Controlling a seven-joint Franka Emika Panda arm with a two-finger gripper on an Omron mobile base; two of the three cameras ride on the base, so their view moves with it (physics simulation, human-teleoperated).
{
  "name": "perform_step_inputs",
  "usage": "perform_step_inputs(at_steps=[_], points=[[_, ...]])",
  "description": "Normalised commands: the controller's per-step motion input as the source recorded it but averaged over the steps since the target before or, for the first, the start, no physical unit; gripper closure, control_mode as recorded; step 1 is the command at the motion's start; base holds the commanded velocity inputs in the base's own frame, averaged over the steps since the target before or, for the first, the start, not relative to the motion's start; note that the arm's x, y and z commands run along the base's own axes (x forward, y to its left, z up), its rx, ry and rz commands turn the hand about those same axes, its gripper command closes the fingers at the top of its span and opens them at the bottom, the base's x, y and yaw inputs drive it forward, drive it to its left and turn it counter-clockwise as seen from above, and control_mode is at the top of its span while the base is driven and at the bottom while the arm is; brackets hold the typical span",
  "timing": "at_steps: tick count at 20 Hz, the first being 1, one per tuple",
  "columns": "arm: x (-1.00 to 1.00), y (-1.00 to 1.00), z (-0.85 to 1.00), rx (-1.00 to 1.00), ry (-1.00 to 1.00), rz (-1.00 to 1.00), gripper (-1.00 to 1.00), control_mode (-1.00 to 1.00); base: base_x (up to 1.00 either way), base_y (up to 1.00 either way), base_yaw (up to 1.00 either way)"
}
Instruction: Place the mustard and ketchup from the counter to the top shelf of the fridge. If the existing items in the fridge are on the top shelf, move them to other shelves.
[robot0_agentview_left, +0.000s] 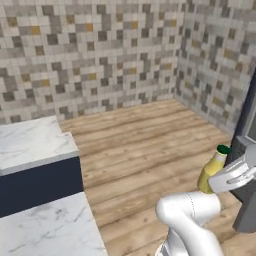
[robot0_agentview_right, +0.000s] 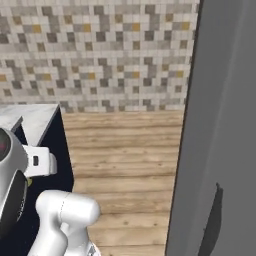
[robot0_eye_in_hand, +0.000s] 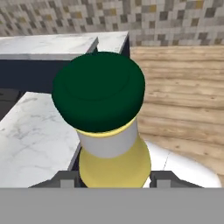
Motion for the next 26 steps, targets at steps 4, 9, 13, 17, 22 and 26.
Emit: perform_step_inputs(at_steps=[4,9,13,17,22,26], points=[[0.0,0.0,0.0,0.0,0.0,0.0,1.0,1.0,0.98,0.51,0.17],[0.0,0.0,0.0,0.0,0.0,0.0,1.0,1.0,1.0,0.16,0.1],[0.0,0.0,0.0,0.0,0.0,0.0,1.0,1.0,1.0,0.2,0.04],[0.0,0.0,0.0,0.0,0.0,0.0,1.0,1.0,1.0,-0.24,0.0],[0.0,0.0,0.0,0.0,0.0,0.0,1.0,1.0,1.0,-0.01,0.0],[0.0,0.0,0.0,0.0,0.0,0.0,1.0,1.0,1.0,0.37,0.0]])
